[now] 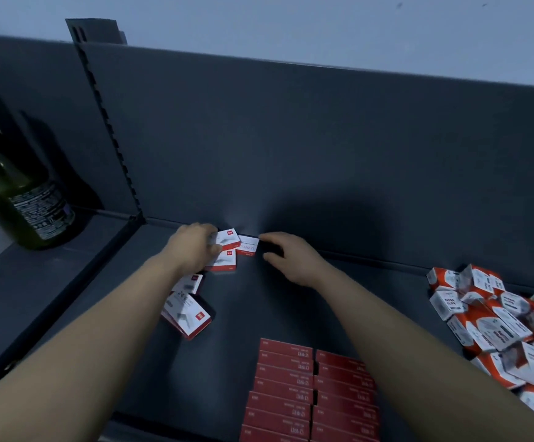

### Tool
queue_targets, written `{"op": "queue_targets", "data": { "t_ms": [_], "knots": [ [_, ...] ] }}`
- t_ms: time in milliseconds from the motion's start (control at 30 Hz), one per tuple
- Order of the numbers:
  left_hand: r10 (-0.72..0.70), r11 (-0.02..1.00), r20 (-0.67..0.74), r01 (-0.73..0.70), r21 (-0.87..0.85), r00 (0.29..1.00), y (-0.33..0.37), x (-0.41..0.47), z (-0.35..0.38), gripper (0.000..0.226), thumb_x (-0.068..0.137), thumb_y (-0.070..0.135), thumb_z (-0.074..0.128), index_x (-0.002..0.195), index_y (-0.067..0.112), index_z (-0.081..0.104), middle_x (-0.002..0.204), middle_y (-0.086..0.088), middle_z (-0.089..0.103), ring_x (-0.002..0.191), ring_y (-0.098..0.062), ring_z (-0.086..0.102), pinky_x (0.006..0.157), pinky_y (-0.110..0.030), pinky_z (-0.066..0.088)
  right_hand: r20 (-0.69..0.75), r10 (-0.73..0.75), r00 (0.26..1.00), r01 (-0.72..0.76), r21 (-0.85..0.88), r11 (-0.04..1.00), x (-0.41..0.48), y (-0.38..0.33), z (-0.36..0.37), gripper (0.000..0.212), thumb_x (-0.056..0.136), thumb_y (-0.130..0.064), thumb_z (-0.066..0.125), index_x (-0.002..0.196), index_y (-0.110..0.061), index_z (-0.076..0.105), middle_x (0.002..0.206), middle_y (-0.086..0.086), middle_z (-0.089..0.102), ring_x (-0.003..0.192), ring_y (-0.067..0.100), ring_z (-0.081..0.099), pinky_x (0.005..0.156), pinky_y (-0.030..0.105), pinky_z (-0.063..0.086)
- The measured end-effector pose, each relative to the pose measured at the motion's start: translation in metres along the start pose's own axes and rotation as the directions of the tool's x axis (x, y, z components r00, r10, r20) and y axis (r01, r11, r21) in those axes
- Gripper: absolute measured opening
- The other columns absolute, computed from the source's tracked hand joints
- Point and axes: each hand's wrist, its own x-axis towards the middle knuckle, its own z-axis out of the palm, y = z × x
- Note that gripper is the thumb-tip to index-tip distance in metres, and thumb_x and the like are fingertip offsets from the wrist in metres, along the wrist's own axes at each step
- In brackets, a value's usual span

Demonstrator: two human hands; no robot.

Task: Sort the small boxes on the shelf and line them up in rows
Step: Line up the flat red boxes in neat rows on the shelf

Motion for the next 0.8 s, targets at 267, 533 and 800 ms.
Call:
{"op": "queue_targets", "data": {
  "t_ms": [267,533,800],
  "knots": [
    [-0.151,0.904,-0.197,0.055,-0.424,0.969,-0.023,-0.031,-0.010,0.017,0.090,0.028,0.063,0.106,0.022,0.059,0.105,0.003,0.063,0.094,-0.015,0.058,0.077,-0.028,0.041,-0.046,-0.099,0.994,0.083,-0.272,0.959,0.023,-0.017,0.030,0.047,0.087,-0.035,0.062,0.129,-0.016,0.053,0.129,0.000,0.046,0.111,0.021,0.047,0.095,0.036,0.043],
    [-0.129,0.809,-0.253,-0.046,-0.586,0.959,-0.011,-0.065,-0.018,0.014,0.091,0.027,0.061,0.105,0.030,0.060,0.093,0.015,0.065,0.078,0.003,0.058,0.066,-0.014,0.040,-0.061,-0.033,0.998,0.022,-0.182,0.983,0.018,-0.017,0.024,0.021,0.090,-0.025,0.060,0.106,-0.012,0.062,0.110,0.007,0.059,0.098,0.024,0.058,0.083,0.033,0.048],
    [-0.087,0.752,-0.218,-0.079,-0.655,0.972,0.014,-0.078,-0.009,0.019,0.093,0.032,0.059,0.111,0.030,0.058,0.098,0.013,0.066,0.088,-0.005,0.062,0.069,-0.016,0.043,0.302,0.251,0.920,-0.302,0.953,-0.039,-0.049,-0.010,-0.033,0.031,0.093,-0.007,0.042,0.119,-0.001,0.059,0.101,0.020,0.066,0.087,0.036,0.068,0.079,0.044,0.058]
  ]
}}
